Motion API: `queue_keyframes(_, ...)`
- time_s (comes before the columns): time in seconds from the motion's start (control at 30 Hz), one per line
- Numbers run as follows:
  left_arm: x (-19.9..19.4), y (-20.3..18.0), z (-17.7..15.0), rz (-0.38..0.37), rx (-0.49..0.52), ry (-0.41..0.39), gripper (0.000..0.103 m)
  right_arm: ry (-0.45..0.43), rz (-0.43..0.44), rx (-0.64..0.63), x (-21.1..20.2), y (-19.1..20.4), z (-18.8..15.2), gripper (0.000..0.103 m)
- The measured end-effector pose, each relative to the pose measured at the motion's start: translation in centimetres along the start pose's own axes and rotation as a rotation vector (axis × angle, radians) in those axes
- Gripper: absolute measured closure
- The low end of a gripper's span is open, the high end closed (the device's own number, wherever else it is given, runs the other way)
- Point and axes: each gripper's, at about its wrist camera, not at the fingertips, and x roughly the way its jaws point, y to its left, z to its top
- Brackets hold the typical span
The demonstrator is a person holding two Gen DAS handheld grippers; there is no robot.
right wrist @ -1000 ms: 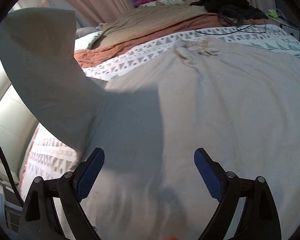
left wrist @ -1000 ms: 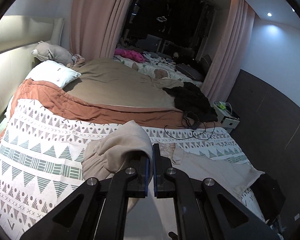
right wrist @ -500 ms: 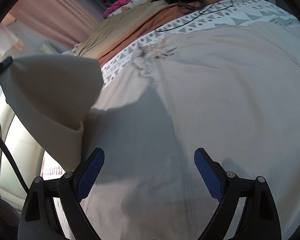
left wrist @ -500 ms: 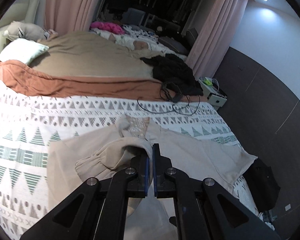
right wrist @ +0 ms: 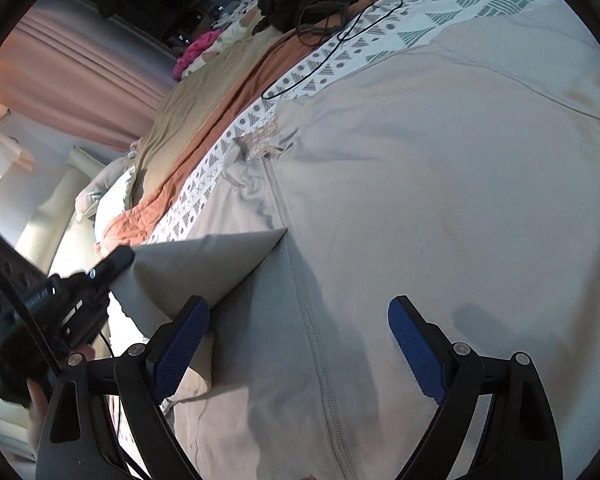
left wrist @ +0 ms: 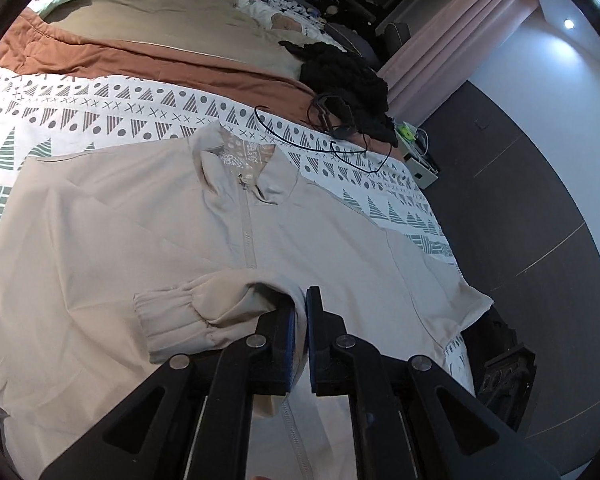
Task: Fold large clothes
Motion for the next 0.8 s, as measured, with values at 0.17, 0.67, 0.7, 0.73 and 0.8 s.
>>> queue_keyframes(0.17, -1.3, 0.1, -1.2, -0.059, -0.035, -0.013, 0.001, -0.021, -0.001, 0.023, -1.1, -0.4, 0.1, 0.012)
queue_keyframes(0.67, -8.5, 4.6, -6.5, 0.036, -0.227, -0.125, 0.000, -0.031, -0.012, -0.118, -1.6, 3.4, -1.1, 0.012)
queue_keyframes(0.7, -9.3, 5.0, -6.7, 0.079, -0.228, -0.152, 0.000, -0.028, -0.011, -0.137, -1.5, 3.9, -1.3, 0.012)
queue_keyframes(0.73, -10.1, 5.6, -7.0, 0.115, -0.228, -0.177, 0.000, -0.025, -0.006, -0.159, -1.4, 4.6, -1.6, 0.012)
queue_keyframes(0.8, -11.1, 6.9, -7.4, 0.156, -0.240, -0.205, 0.000, -0.023, 0.015, -0.201, -1.3, 5.7, -2.0, 0.012)
